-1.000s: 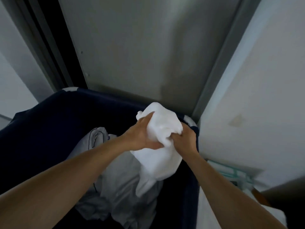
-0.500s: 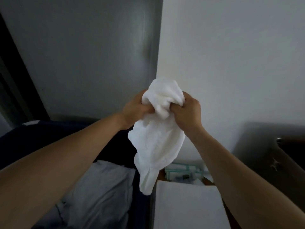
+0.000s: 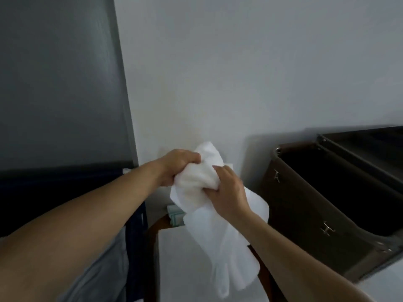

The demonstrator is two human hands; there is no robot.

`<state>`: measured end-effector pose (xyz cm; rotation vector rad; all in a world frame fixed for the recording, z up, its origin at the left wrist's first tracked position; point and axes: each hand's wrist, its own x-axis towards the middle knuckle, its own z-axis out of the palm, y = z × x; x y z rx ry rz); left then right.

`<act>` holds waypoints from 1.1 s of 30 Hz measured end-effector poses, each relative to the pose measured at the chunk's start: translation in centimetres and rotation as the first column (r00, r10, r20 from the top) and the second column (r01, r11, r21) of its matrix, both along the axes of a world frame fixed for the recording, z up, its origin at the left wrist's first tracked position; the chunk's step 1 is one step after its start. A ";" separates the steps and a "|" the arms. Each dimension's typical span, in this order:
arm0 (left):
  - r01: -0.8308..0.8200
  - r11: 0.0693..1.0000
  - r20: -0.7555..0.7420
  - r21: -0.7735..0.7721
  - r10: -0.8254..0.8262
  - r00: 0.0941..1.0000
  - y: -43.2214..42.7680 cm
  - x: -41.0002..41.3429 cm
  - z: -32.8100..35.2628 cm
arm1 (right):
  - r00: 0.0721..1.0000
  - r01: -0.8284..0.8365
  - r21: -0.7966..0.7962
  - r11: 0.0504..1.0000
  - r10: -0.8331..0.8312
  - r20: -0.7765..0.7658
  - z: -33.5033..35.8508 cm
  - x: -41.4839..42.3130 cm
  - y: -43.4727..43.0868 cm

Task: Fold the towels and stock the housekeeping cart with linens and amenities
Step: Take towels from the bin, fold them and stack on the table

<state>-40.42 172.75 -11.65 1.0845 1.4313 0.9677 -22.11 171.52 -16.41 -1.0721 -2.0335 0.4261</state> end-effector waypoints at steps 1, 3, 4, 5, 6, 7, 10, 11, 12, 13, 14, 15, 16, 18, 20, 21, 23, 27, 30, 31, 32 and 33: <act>0.003 1.000 -0.108 0.009 -0.002 0.994 0.4 1.1 -1.6 | 0.999 -0.001 -0.056 0.998 0.003 0.039 -2.0 0.9 0.3; 0.007 0.998 -0.310 0.058 0.011 0.951 1.0 3.2 -5.2 | 0.992 -0.019 -0.202 0.979 0.045 0.122 -6.0 2.6 0.7; 0.019 0.998 -0.365 0.059 0.004 0.931 1.1 4.0 -7.0 | 0.981 -0.033 -0.264 0.964 0.081 0.175 -7.9 3.4 0.9; 0.037 0.999 -0.392 0.030 -0.022 0.920 1.2 4.6 -9.1 | 0.966 -0.051 -0.317 0.947 0.127 0.223 -9.8 4.0 1.2; 0.056 0.998 -0.406 -0.016 -0.057 0.912 1.1 5.1 -11.4 | 0.948 -0.081 -0.385 0.919 0.191 0.255 -11.5 4.8 1.4; 0.071 0.995 -0.428 -0.064 -0.092 0.899 1.0 5.6 -13.7 | 0.924 -0.123 -0.470 0.874 0.273 0.267 -13.2 5.6 1.5; 0.121 0.981 -0.525 -0.154 -0.185 0.831 -0.5 6.7 -20.0 | 0.812 -0.207 -0.708 0.675 0.522 0.261 -17.8 8.3 2.5; 0.126 0.978 -0.528 -0.164 -0.195 0.826 -1.2 6.9 -21.7 | 0.808 -0.181 -0.751 0.635 0.532 0.254 -19.0 9.0 3.3; 0.120 0.976 -0.507 -0.180 -0.196 0.839 -2.2 7.1 -23.0 | 0.837 -0.135 -0.774 0.619 0.489 0.245 -20.1 9.7 4.1; 0.106 0.972 -0.474 -0.208 -0.195 0.859 -3.1 7.3 -24.1 | 0.881 -0.072 -0.781 0.620 0.407 0.242 -20.9 10.1 5.1; 0.092 0.965 -0.444 -0.246 -0.196 0.874 -4.0 7.4 -25.0 | 0.916 -0.006 -0.781 0.625 0.316 0.247 -21.6 10.4 6.1; 0.078 0.954 -0.428 -0.291 -0.203 0.881 -4.8 7.4 -25.9 | 0.936 0.045 -0.786 0.617 0.250 0.250 -22.3 10.4 7.0; 0.071 0.939 -0.428 -0.336 -0.219 0.877 -5.6 7.5 -26.7 | 0.945 0.077 -0.803 0.592 0.214 0.248 -22.8 10.4 7.7; 0.058 0.907 -0.435 -0.417 -0.256 0.863 -7.0 7.6 -28.3 | 0.960 0.071 -0.864 0.499 0.201 0.195 -23.8 9.8 8.4; 0.099 0.876 -0.381 -0.471 -0.303 0.873 -8.0 7.5 -29.6 | 0.980 0.034 -0.909 0.415 0.166 0.112 -24.4 8.5 8.4; 0.132 0.860 -0.343 -0.492 -0.331 0.879 -8.4 7.5 -30.0 | 0.981 0.033 -0.914 0.405 0.163 0.107 -24.7 7.8 8.2; 0.183 0.836 -0.310 -0.517 -0.383 0.870 -9.2 7.7 -30.6 | 0.962 0.068 -0.906 0.417 0.215 0.171 -25.2 6.4 7.4; 0.150 0.850 -0.282 -0.505 -0.327 0.902 -9.4 7.1 -31.1 | 0.914 0.074 -0.874 0.480 0.318 0.252 -25.8 5.6 5.7; 0.003 0.826 -0.231 -0.564 -0.161 0.960 -8.4 6.0 -29.7 | 0.928 0.034 -0.888 0.459 0.314 0.198 -25.7 6.3 5.5; -0.085 0.844 -0.303 -0.530 -0.094 0.948 -8.0 5.8 -29.2 | 0.924 0.029 -0.882 0.471 0.324 0.203 -25.5 6.6 5.4; -0.153 0.878 -0.403 -0.453 -0.049 0.914 -7.6 5.7 -28.9 | 0.917 0.022 -0.876 0.483 0.340 0.210 -25.2 6.8 5.3; -0.167 0.912 -0.475 -0.374 -0.034 0.880 -7.3 5.5 -28.7 | 0.909 0.009 -0.868 0.496 0.357 0.214 -24.9 6.9 5.1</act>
